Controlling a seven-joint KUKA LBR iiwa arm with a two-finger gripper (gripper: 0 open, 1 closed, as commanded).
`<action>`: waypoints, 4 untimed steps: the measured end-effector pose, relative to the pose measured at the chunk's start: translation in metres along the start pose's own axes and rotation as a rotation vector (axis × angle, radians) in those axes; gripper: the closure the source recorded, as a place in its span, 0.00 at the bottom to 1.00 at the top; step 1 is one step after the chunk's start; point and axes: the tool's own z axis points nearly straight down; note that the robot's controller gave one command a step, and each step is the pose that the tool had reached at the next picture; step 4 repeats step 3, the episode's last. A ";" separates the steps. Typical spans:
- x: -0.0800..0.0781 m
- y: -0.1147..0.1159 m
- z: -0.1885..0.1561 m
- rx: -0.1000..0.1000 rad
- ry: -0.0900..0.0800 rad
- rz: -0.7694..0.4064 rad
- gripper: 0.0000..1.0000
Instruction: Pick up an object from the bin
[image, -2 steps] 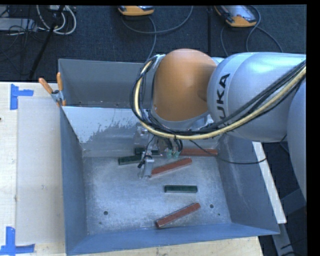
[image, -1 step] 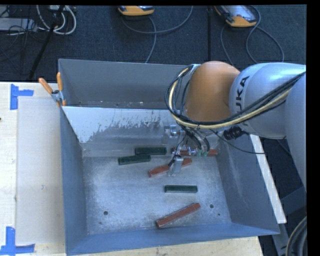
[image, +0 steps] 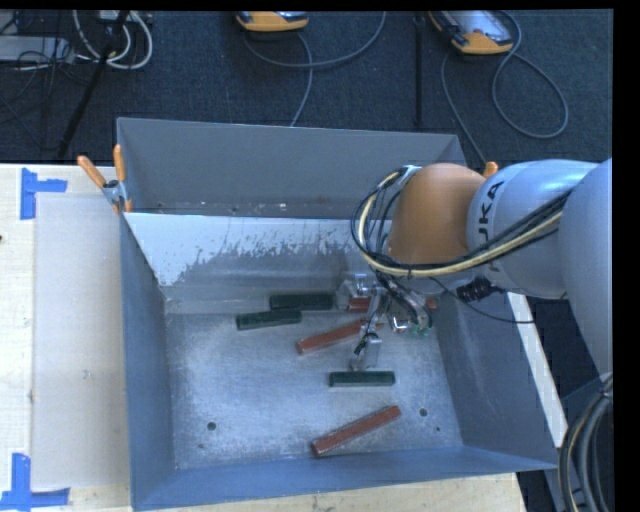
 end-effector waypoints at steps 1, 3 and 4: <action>-0.001 0.001 -0.003 0.001 0.001 -0.001 1.00; 0.022 -0.028 -0.211 0.006 -0.002 -0.386 1.00; 0.022 -0.028 -0.211 0.006 -0.002 -0.386 1.00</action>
Offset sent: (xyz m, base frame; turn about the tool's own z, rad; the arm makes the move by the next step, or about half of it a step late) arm 0.0000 0.0000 0.0000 0.0000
